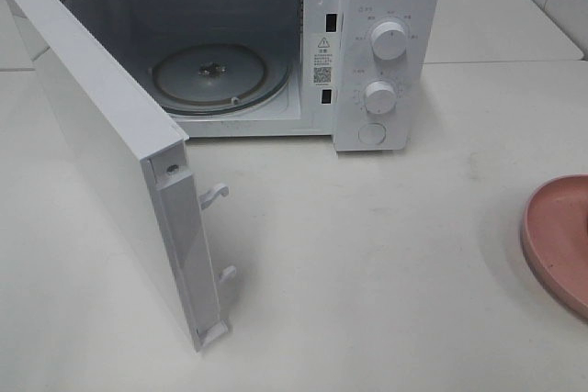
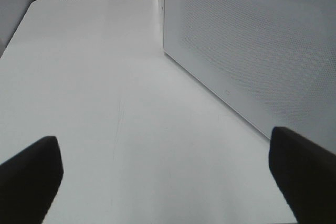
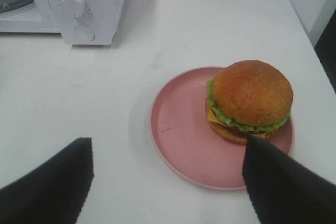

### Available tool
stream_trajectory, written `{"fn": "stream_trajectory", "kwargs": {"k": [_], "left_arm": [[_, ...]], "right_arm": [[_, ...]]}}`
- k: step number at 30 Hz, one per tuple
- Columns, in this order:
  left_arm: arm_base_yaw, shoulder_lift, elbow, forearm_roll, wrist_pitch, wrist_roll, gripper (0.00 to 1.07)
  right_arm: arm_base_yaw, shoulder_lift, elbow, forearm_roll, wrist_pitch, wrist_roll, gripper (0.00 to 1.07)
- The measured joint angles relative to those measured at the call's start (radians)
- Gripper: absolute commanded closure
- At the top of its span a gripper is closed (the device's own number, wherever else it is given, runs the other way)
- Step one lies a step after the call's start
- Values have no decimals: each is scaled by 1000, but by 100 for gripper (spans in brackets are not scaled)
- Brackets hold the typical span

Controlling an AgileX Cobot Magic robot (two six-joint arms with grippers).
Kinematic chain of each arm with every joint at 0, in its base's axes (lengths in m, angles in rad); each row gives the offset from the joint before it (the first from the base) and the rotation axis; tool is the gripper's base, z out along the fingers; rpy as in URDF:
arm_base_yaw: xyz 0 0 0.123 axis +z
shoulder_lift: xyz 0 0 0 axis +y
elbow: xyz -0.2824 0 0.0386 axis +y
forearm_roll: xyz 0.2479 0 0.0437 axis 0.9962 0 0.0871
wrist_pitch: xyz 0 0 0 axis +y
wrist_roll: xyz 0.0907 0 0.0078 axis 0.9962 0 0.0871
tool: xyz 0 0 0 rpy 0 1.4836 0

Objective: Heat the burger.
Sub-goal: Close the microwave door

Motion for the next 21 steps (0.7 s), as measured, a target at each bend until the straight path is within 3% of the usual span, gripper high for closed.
{"fn": "stream_trajectory", "kwargs": {"k": [21], "left_arm": [[0, 0, 0, 0, 0, 0, 7]], "right_arm": [[-8, -8, 0, 0, 0, 0, 31]]}}
